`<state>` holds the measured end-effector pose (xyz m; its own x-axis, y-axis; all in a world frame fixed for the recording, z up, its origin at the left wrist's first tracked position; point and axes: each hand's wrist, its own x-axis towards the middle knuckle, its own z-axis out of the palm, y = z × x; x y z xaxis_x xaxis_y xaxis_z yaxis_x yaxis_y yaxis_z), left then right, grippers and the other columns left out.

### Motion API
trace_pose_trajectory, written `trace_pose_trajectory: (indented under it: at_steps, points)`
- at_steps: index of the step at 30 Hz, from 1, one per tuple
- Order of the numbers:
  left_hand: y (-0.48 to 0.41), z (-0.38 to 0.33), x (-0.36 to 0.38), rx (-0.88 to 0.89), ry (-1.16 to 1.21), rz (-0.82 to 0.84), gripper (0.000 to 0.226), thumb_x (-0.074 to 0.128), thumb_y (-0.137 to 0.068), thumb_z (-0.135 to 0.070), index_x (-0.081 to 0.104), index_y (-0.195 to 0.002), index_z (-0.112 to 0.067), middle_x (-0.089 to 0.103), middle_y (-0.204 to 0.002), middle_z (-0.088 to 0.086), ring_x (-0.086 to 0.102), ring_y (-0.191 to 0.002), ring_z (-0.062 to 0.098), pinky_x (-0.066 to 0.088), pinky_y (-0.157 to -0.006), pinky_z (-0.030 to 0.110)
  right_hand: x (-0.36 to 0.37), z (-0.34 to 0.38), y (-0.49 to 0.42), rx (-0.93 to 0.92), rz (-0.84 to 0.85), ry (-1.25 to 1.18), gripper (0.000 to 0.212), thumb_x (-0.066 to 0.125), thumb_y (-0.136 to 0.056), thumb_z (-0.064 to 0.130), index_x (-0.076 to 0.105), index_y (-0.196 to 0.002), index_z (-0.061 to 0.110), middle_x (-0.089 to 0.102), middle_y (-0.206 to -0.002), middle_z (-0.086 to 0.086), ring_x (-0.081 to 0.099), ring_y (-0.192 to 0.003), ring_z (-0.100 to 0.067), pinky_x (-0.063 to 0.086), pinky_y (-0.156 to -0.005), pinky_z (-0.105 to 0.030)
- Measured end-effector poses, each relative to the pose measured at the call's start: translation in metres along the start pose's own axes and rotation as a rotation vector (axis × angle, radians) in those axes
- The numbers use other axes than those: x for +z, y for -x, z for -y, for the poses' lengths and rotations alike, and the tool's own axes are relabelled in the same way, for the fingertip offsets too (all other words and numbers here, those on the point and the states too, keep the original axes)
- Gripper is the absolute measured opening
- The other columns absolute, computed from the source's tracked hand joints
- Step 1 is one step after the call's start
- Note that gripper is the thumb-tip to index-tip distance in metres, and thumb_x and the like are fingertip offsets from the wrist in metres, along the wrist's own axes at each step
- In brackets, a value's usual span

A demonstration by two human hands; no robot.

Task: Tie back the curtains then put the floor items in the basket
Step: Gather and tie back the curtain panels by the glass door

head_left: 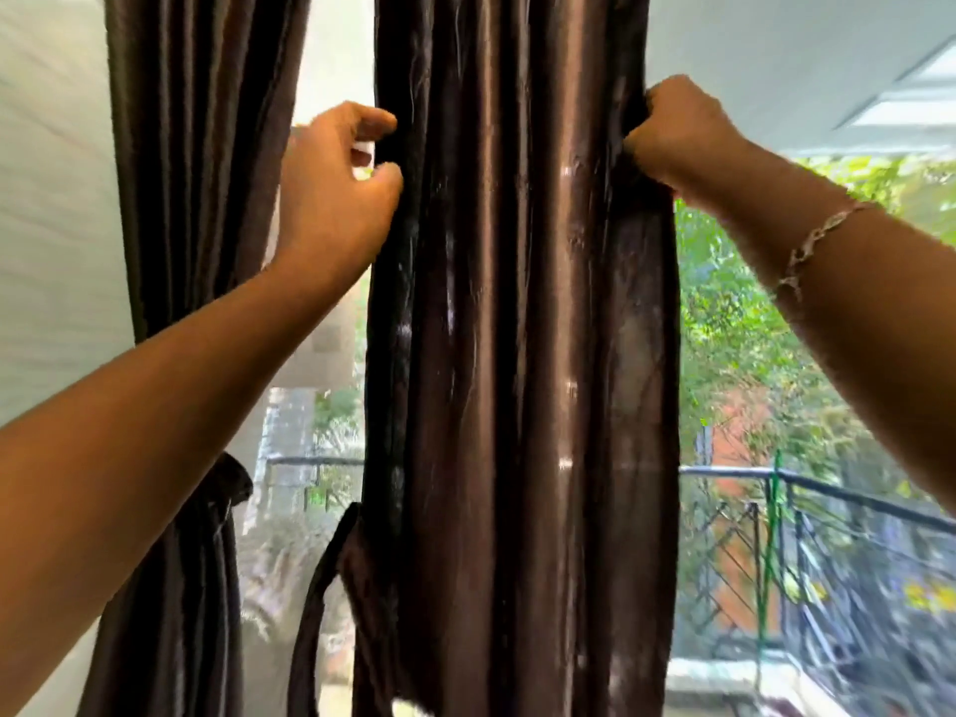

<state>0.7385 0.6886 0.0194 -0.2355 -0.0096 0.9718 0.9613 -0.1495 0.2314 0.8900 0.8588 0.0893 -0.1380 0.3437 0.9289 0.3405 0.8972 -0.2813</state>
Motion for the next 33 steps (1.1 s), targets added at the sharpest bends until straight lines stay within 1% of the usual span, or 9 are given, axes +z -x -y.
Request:
trace_pose_trajectory:
  at_steps: [4, 8, 11, 14, 16, 18, 22, 30, 33]
  points:
    - [0.061, -0.033, 0.005, 0.194, -0.119, -0.059, 0.035, 0.046, -0.083, -0.009, 0.056, -0.117, -0.006, 0.061, -0.113, 0.007, 0.057, -0.105, 0.017, 0.048, -0.089, 0.032, 0.001, -0.039, 0.036, 0.067, 0.088, -0.098, 0.030, 0.054, -0.079, 0.003, 0.060, -0.108, -0.005, 0.056, -0.093, -0.017, 0.052, -0.086, -0.023, 0.043, -0.073, -0.032]
    - [0.132, -0.063, 0.032, 0.091, 0.051, 0.067, 0.033, 0.049, -0.085, -0.012, 0.057, -0.116, -0.003, 0.062, -0.105, 0.004, 0.057, -0.093, 0.009, 0.043, -0.081, 0.010, 0.007, -0.076, 0.081, 0.125, 0.213, -0.181, 0.023, 0.057, -0.079, 0.000, 0.062, -0.099, -0.010, 0.061, -0.090, -0.024, 0.054, -0.082, -0.025, 0.048, -0.075, -0.042]
    - [0.182, -0.075, 0.055, -0.078, 0.095, 0.148, 0.043, 0.060, -0.086, -0.023, 0.053, -0.124, -0.004, 0.060, -0.118, 0.006, 0.056, -0.109, 0.012, 0.046, -0.095, 0.026, 0.013, -0.104, 0.119, 0.207, 0.377, -0.248, 0.024, 0.055, -0.083, 0.000, 0.058, -0.105, -0.010, 0.061, -0.104, -0.029, 0.064, -0.089, -0.032, 0.049, -0.064, -0.035]
    - [0.224, -0.073, 0.068, -0.257, 0.082, 0.127, 0.061, 0.070, -0.081, -0.024, 0.043, -0.133, -0.009, 0.051, -0.133, 0.003, 0.048, -0.123, 0.011, 0.041, -0.104, 0.034, 0.027, -0.125, 0.171, 0.277, 0.538, -0.333, 0.027, 0.053, -0.086, 0.001, 0.054, -0.111, -0.008, 0.056, -0.096, -0.016, 0.061, -0.063, -0.009, 0.046, -0.050, -0.012]
    - [0.251, -0.069, 0.074, -0.388, 0.058, 0.066, 0.067, 0.071, -0.079, -0.022, 0.039, -0.136, -0.012, 0.048, -0.136, 0.002, 0.045, -0.126, 0.011, 0.039, -0.106, 0.035, 0.037, -0.136, 0.208, 0.298, 0.591, -0.337, 0.022, 0.055, -0.086, 0.003, 0.059, -0.104, -0.009, 0.057, -0.090, -0.018, 0.062, -0.073, -0.020, 0.053, -0.072, -0.032]
    - [0.274, -0.063, 0.080, -0.515, 0.042, 0.022, 0.069, 0.072, -0.079, -0.019, 0.037, -0.138, -0.011, 0.047, -0.138, 0.003, 0.044, -0.127, 0.013, 0.038, -0.106, 0.037, 0.043, -0.141, 0.241, 0.315, 0.598, -0.349, 0.018, 0.053, -0.087, 0.004, 0.063, -0.097, -0.007, 0.057, -0.082, -0.017, 0.055, -0.080, -0.023, 0.048, -0.077, -0.046]
    - [0.295, -0.049, 0.089, -0.659, -0.032, 0.019, 0.063, 0.069, -0.081, -0.018, 0.040, -0.137, -0.010, 0.051, -0.135, 0.006, 0.047, -0.127, 0.017, 0.038, -0.107, 0.035, 0.048, -0.135, 0.276, 0.252, 0.515, -0.201, 0.020, 0.047, -0.088, 0.005, 0.063, -0.099, 0.001, 0.066, -0.092, -0.025, 0.062, -0.090, -0.036, 0.032, -0.062, -0.032]
    - [0.305, -0.041, 0.102, -0.648, -0.175, 0.103, 0.039, 0.059, -0.087, -0.014, 0.052, -0.126, -0.014, 0.069, -0.106, 0.011, 0.064, -0.100, 0.028, 0.050, -0.087, 0.040, 0.059, -0.112, 0.304, 0.192, 0.568, -0.232, 0.022, 0.042, -0.091, 0.008, 0.061, -0.101, 0.004, 0.067, -0.098, -0.022, 0.061, -0.092, -0.038, 0.031, -0.063, -0.027]
    - [0.314, -0.039, 0.107, -0.637, -0.264, 0.149, 0.038, 0.050, -0.090, -0.010, 0.053, -0.127, -0.017, 0.070, -0.098, 0.014, 0.064, -0.094, 0.033, 0.051, -0.083, 0.042, 0.063, -0.103, 0.305, 0.191, 0.579, -0.289, 0.025, 0.041, -0.095, 0.018, 0.061, -0.103, 0.006, 0.068, -0.095, -0.018, 0.062, -0.092, -0.036, 0.041, -0.072, -0.033]
